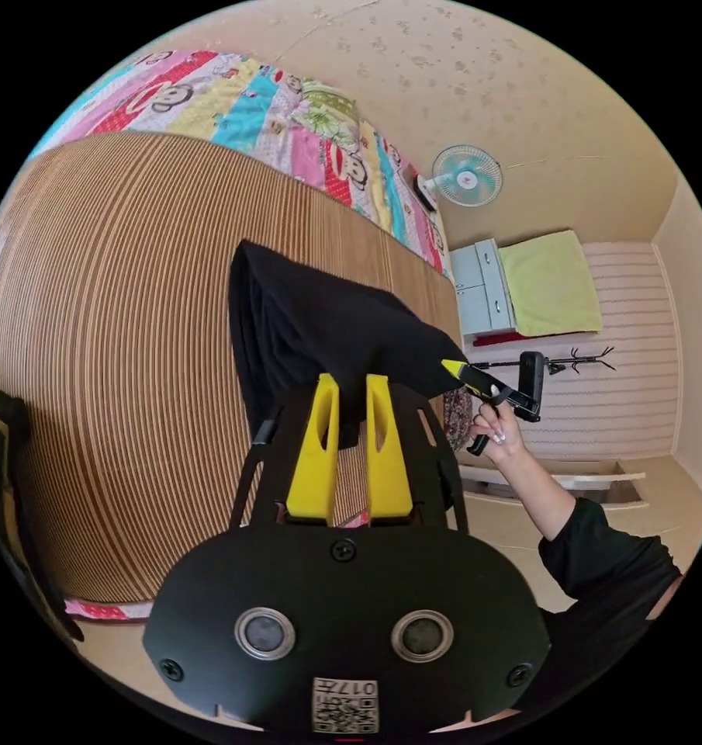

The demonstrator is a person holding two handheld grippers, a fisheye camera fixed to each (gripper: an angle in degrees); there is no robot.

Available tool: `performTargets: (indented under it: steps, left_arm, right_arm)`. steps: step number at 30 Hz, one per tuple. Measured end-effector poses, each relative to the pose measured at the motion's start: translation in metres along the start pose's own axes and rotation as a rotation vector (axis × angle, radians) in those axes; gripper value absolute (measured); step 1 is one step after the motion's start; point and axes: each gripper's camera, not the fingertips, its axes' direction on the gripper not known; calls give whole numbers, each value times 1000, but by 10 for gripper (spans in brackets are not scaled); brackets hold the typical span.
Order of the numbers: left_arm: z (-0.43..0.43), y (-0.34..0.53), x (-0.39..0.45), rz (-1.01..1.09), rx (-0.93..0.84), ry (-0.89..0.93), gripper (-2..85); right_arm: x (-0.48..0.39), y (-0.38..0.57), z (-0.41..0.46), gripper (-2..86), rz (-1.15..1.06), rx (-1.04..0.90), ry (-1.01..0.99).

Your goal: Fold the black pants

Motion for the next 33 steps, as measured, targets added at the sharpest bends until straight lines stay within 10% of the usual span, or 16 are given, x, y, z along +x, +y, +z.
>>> performTargets:
  steps: [6,13,25,33]
  left_arm:
    - [77,104,-126,-348,-317,-123,19]
    - [46,132,-163,-404,-272,-88,28]
    - [-46,-89,-113,-132,-107,-86,65]
    - [33,-179,-113,-41,-305,-70,103]
  right_arm:
    - [97,123,93,46,306,-156,-31]
    - [140,202,128,42,542,-317,-93]
    - [92,27,126,140,334,-92,-118]
    - [89,-13,217,166,314,-139,-35]
